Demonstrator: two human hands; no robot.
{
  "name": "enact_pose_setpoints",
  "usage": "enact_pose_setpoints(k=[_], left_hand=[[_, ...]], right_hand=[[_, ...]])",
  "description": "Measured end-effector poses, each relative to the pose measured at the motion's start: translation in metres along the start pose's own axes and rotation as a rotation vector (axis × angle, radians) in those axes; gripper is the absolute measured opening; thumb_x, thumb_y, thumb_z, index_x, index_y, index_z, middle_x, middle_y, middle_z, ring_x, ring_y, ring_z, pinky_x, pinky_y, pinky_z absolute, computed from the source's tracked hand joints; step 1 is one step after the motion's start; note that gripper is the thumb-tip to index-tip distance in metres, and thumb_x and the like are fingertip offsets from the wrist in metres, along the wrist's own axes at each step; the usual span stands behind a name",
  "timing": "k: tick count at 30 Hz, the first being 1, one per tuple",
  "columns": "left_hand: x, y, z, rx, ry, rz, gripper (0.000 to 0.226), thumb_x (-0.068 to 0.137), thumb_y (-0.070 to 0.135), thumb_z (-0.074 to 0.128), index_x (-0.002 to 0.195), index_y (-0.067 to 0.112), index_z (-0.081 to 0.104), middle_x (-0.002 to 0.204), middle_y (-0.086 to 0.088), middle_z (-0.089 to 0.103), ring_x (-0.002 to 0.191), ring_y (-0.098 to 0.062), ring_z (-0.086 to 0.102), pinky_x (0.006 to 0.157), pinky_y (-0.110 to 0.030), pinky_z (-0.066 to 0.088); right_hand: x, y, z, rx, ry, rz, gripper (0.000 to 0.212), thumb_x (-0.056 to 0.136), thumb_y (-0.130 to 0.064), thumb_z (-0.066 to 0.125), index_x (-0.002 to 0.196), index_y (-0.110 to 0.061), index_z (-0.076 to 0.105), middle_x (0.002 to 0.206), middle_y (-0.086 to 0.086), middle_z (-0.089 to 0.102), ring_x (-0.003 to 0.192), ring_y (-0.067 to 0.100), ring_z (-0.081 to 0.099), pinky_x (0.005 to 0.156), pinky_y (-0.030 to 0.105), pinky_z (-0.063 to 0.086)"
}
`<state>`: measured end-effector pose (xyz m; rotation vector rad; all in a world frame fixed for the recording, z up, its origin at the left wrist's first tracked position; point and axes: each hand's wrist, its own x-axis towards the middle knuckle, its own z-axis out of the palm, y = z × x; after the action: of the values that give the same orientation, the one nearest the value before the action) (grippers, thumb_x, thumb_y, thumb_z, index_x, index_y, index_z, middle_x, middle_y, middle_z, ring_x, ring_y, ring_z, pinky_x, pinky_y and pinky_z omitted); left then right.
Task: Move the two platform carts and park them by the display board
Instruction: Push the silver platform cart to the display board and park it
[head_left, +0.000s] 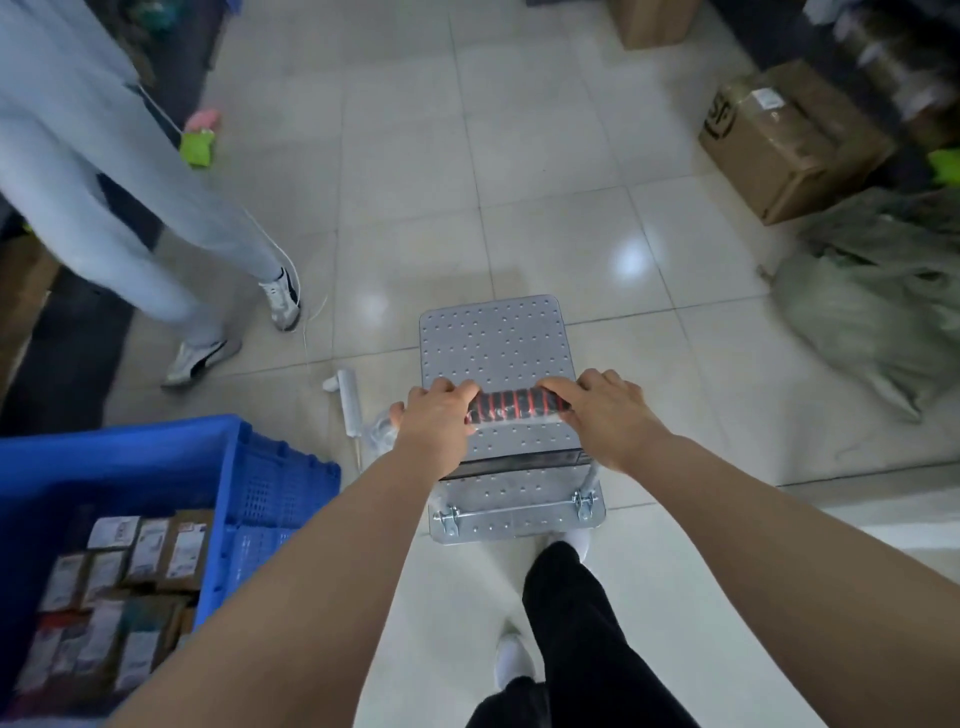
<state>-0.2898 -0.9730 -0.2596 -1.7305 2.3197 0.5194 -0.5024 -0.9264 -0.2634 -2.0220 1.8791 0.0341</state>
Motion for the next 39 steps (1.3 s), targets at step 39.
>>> enact_pose_setpoints(k=[39], left_hand=[[0.595,-0.075,-0.249,0.033,-0.001,0.045,0.032,0.091,0.015,0.056,0.118,0.028,0.046,0.107,-0.003,0.056,0.101,-0.028,0.053,0.092,-0.051,0.041]], right_hand=[[0.609,0.112,-0.202,0.008,-0.015,0.067,0.042,0.097,-0.025,0.041,0.133,-0.044,0.028,0.111,0.005,0.051,0.103,0.024,0.044,0.085,0.043,0.035]])
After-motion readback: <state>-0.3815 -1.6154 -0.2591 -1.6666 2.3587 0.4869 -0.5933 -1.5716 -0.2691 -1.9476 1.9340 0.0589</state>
